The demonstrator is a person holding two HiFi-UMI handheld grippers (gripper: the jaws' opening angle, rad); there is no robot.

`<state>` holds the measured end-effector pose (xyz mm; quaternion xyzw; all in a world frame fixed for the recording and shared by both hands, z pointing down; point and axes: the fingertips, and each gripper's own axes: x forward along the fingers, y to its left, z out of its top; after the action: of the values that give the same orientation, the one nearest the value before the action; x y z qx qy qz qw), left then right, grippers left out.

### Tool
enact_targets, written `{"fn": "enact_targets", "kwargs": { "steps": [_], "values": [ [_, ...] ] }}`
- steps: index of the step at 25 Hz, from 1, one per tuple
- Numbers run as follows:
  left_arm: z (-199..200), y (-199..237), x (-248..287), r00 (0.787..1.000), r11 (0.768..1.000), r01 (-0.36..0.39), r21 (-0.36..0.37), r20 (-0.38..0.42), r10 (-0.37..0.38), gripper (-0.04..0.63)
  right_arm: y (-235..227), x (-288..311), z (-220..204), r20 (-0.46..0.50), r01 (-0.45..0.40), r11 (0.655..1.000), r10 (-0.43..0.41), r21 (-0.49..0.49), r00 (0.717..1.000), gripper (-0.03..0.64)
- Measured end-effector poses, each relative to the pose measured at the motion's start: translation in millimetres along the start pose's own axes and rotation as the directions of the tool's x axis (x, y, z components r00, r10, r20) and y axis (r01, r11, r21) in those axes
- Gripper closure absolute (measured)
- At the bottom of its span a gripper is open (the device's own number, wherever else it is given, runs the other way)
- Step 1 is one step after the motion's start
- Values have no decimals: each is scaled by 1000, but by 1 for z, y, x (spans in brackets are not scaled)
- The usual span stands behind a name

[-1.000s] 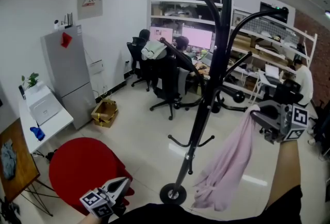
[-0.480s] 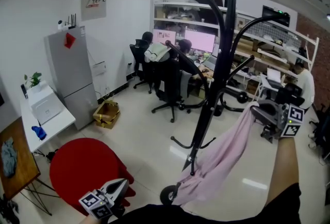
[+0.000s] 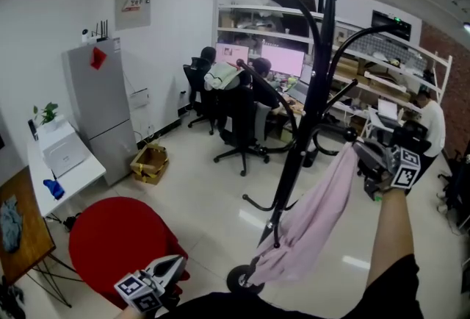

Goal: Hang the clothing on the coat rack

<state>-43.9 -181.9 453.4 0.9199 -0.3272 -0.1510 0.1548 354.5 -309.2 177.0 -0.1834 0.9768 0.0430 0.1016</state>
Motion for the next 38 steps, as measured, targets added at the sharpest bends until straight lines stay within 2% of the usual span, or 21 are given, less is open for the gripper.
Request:
{"fn": "enact_targets", "kwargs": {
  "steps": [3, 6, 9, 12, 16, 21, 25, 29, 38],
  "values": [
    [2, 5, -6, 1000, 1000, -14, 1, 7, 14, 603, -12, 2, 6, 96, 21, 999, -25, 41, 995, 606],
    [4, 7, -10, 999, 1000, -18, 7, 36, 17, 603, -17, -1, 7, 138, 11, 997, -22, 83, 990, 606],
    [2, 7, -14, 999, 999, -40, 8, 17, 40, 603, -15, -3, 9, 188, -34, 991, 8, 132, 982, 600],
    [4, 5, -17, 998, 999, -44, 11, 34, 44, 603, -19, -8, 7, 230, -32, 987, -5, 156, 973, 598],
    [9, 3, -18, 998, 998, -61, -5, 23, 61, 603, -27, -8, 5, 239, -13, 981, -35, 195, 970, 598],
    [5, 9, -23, 997, 999, -48, 4, 57, 47, 603, -26, -8, -1, 280, -56, 966, -18, 254, 960, 597],
    [4, 1, -21, 998, 998, -61, 12, 23, 61, 603, -27, -15, -9, 308, -86, 959, -2, 270, 951, 597],
    [7, -1, -22, 996, 997, -78, -5, 34, 78, 603, -32, -11, -10, 337, -109, 952, 7, 285, 942, 597],
    [7, -8, -23, 994, 995, -104, -7, 33, 104, 603, -56, 10, -32, 288, -6, 953, -85, 302, 954, 597]
  ]
}}
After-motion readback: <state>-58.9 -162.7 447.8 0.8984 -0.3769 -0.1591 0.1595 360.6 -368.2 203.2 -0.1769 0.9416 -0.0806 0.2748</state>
